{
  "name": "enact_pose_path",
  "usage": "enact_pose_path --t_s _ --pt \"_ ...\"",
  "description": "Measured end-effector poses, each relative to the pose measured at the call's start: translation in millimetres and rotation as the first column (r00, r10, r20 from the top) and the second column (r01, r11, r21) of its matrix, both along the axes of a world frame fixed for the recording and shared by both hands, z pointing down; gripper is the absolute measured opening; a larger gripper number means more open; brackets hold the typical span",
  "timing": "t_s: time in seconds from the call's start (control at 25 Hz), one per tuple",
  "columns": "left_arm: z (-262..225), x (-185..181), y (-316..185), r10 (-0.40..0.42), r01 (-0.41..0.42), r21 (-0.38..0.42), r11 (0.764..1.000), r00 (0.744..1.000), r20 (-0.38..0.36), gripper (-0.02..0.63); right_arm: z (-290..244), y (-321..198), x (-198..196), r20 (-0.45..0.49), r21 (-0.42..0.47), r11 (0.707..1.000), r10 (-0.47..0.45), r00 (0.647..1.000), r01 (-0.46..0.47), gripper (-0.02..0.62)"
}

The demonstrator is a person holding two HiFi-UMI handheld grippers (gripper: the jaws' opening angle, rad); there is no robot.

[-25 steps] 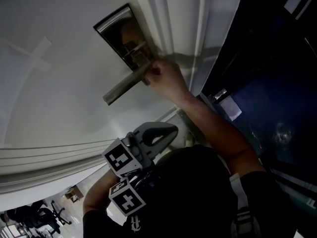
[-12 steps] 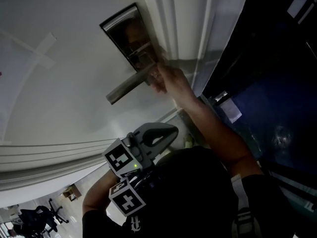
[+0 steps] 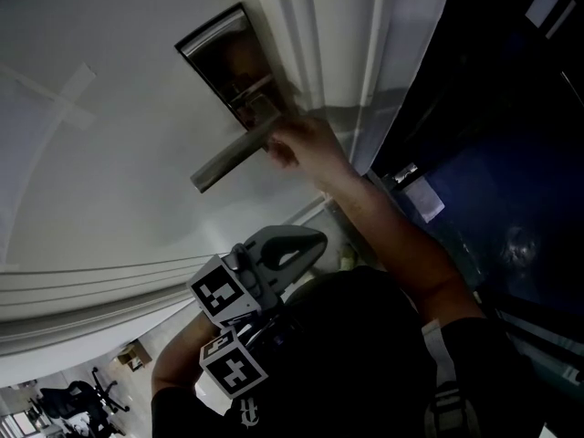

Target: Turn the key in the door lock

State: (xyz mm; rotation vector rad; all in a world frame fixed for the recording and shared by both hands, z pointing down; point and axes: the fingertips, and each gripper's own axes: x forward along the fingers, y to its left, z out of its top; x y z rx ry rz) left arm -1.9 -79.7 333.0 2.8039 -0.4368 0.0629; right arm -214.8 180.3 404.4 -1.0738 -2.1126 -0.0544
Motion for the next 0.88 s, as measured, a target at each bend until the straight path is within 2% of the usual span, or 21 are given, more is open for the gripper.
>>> enact_pose_path --t_s 0.88 --pt "-3.4 -5.3 -9.0 -0.024 0.024 0.003 1.0 1.0 -0.014 0.006 -0.3 -4.0 2.3 -0.019 -0.003 1.0 -0.024 1.0 0.024 0.017"
